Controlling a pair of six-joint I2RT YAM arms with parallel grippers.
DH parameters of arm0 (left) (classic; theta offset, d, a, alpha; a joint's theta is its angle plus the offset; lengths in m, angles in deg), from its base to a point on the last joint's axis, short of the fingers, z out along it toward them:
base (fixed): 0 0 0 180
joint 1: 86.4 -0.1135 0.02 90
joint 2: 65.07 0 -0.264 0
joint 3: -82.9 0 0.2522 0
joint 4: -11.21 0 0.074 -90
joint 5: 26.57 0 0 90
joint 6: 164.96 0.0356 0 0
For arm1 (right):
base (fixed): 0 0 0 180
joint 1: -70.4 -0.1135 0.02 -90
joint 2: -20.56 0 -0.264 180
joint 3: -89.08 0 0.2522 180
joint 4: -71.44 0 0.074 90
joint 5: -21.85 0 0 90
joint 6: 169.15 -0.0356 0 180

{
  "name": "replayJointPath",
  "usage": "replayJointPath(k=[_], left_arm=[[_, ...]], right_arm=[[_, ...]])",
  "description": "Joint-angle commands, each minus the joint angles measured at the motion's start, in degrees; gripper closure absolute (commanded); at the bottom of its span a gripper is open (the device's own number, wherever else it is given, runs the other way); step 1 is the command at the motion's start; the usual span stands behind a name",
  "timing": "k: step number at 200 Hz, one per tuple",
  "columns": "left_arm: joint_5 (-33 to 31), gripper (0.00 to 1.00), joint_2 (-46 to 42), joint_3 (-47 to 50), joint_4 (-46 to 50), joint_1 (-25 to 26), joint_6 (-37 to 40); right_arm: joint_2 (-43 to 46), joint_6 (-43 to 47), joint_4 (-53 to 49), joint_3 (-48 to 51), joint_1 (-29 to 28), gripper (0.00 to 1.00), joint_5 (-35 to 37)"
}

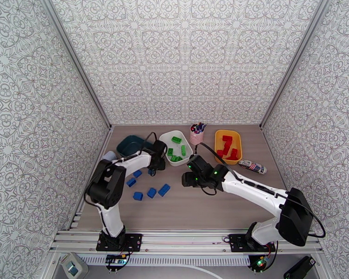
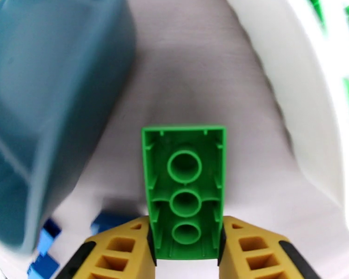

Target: Sort the legos into containers by color

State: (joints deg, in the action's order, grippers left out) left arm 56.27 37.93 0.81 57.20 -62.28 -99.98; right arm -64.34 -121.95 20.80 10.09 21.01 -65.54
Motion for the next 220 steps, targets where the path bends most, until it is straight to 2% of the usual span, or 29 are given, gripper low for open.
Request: replayJointPath(k=[1, 53, 110, 124, 141, 158, 220], left_arm=[[3.0, 0.67, -5.9, 1.6, -0.1, 0.2, -3.0], [10.7, 0.66, -10.3, -1.6, -1.0, 0.5, -3.0], [14.3, 0.6, -1.1, -16.8, 0.8, 0.5, -2.4], [14.7, 0.54, 1.1, -19.4, 0.9, 0.7, -2.6], [14.7, 0.35, 2.5, -21.2, 1.0, 1.1, -2.8], [14.2, 0.23, 2.3, -20.9, 1.1, 1.4, -2.9], [10.4, 0.15, -8.5, -9.5, 0.2, 1.5, -2.5]], right_arm=[[-1.1, 1.2, 0.1, -3.4, 1.6, 0.38, 0.6], [0.5, 2.4, -1.2, -5.2, 4.6, 0.38, 0.5], [5.7, 2.0, -2.4, -1.4, 6.6, 0.36, 1.6], [6.1, 1.8, -2.5, -0.7, 6.6, 0.35, 1.6], [6.2, 1.7, -2.4, 0.0, 6.6, 0.34, 1.3], [6.1, 1.7, -2.1, 0.7, 6.6, 0.33, 0.9], [4.4, 3.3, -0.1, 1.2, 6.5, 0.3, -2.5]])
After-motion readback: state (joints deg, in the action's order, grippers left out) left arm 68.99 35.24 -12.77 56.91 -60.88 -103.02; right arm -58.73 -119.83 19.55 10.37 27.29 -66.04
